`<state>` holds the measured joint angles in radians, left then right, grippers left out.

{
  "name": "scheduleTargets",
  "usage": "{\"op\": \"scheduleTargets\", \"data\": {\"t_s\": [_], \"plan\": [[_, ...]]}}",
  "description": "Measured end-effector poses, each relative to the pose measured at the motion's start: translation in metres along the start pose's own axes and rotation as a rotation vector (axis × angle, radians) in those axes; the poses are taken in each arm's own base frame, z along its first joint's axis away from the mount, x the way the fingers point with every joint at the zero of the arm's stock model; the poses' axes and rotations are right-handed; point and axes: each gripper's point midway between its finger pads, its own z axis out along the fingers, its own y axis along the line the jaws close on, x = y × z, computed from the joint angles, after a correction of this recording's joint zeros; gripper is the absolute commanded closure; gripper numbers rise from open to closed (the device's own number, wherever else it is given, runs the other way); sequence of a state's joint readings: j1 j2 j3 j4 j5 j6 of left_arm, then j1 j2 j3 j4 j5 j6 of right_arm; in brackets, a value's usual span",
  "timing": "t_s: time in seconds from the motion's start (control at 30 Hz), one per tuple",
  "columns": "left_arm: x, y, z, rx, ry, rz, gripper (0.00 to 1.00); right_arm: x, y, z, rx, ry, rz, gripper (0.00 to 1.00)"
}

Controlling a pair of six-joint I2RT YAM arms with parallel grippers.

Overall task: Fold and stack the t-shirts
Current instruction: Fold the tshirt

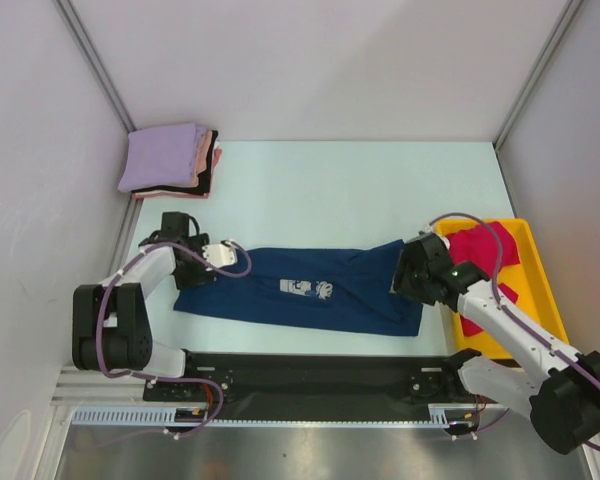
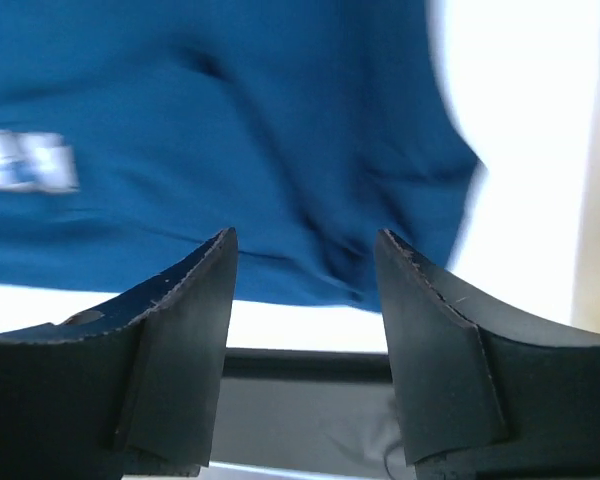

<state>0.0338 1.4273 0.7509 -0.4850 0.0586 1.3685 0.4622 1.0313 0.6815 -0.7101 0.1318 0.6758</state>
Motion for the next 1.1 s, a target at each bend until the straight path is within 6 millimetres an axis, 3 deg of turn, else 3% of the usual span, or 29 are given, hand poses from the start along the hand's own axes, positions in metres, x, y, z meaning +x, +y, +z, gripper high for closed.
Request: {"op": "scheduleTargets", "data": {"t_s": [0.07,0.1,0.17,0.3,0.4,0.5,0.57,0.6,0.7,0.73,0.77,0.93,1.1], "plan": [[0.000,-0.003,-0.007,0.040,-0.002,-0.020,0.20,-0.018,0.023,-0.007,-0.075,-0.058,-0.054,0.44],[0.000,-0.001,-0.012,0.051,-0.011,-0.038,0.20,-0.024,0.033,-0.006,-0.103,-0.067,-0.084,0.53],[-0.002,0.011,-0.027,0.052,-0.033,-0.094,0.20,-0.032,0.049,-0.001,-0.136,-0.064,-0.135,0.58],[-0.008,0.043,-0.047,-0.029,-0.087,-0.224,0.20,-0.037,0.064,0.043,-0.090,0.029,-0.255,0.53],[-0.011,0.038,-0.046,-0.029,-0.103,-0.319,0.20,-0.028,0.062,0.070,-0.064,0.100,-0.332,0.51],[-0.012,0.025,-0.039,0.000,-0.108,-0.389,0.20,-0.022,0.061,0.082,-0.058,0.141,-0.381,0.52],[-0.012,0.017,-0.036,0.018,-0.108,-0.420,0.20,-0.021,0.065,0.087,-0.075,0.153,-0.400,0.58],[-0.012,0.015,-0.035,0.024,-0.107,-0.436,0.20,-0.021,0.066,0.089,-0.083,0.156,-0.404,0.69],[-0.013,0.013,-0.034,0.028,-0.110,-0.465,0.20,-0.019,0.070,0.089,-0.107,0.161,-0.407,0.85],[-0.014,0.013,-0.034,0.029,-0.113,-0.470,0.20,-0.019,0.072,0.089,-0.116,0.160,-0.409,0.97],[-0.014,0.013,-0.034,0.029,-0.114,-0.475,0.20,-0.019,0.074,0.089,-0.124,0.159,-0.413,1.00],[-0.015,0.012,-0.034,0.030,-0.116,-0.486,0.20,-0.015,0.081,0.086,-0.143,0.159,-0.425,1.00],[-0.015,0.013,-0.034,0.027,-0.116,-0.485,0.20,0.002,0.100,0.063,-0.184,0.154,-0.490,1.00]]}}
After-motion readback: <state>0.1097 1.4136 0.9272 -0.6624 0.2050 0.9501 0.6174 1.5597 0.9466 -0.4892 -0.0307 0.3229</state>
